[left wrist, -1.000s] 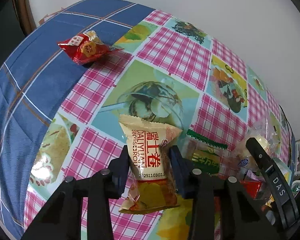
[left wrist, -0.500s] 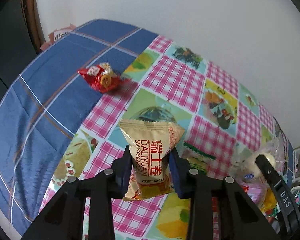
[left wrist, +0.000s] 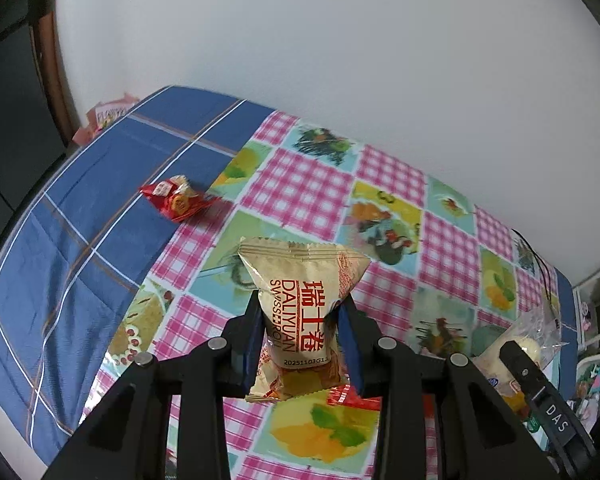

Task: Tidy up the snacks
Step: 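Carry the Swiss roll bag and steamed bun toward the tray with both tools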

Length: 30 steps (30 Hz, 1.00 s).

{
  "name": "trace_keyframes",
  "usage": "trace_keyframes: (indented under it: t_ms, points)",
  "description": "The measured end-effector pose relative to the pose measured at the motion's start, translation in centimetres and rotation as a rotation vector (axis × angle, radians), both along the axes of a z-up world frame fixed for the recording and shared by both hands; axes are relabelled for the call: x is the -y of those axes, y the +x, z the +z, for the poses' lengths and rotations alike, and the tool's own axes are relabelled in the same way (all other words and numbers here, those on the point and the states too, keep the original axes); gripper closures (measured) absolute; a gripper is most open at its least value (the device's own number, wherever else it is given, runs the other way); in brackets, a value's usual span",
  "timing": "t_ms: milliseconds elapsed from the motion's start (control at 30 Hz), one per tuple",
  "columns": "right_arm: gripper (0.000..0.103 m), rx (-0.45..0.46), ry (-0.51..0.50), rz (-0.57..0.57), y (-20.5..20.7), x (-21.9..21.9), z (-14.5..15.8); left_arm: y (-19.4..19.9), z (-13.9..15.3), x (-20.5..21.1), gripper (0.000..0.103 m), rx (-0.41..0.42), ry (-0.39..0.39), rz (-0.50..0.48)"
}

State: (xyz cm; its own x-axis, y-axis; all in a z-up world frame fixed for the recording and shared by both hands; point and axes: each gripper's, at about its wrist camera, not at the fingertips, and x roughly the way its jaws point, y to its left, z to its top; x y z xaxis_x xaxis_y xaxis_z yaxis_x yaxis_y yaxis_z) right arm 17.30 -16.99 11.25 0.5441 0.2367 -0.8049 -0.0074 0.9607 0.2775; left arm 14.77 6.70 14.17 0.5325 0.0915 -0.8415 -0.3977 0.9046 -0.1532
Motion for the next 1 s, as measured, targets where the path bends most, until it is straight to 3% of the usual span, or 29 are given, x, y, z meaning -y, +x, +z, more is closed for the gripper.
trace_keyframes:
  t_ms: [400,1000]
  points:
    - [0.046,-0.024,0.021,-0.062,-1.3,5.8,1.9,-0.3,0.9,7.5,0.067,0.013,0.023,-0.105]
    - [0.046,-0.081,0.063,-0.209,-1.8,15.9,0.7,-0.1,-0.6,16.5,0.067,-0.024,0.067,-0.224]
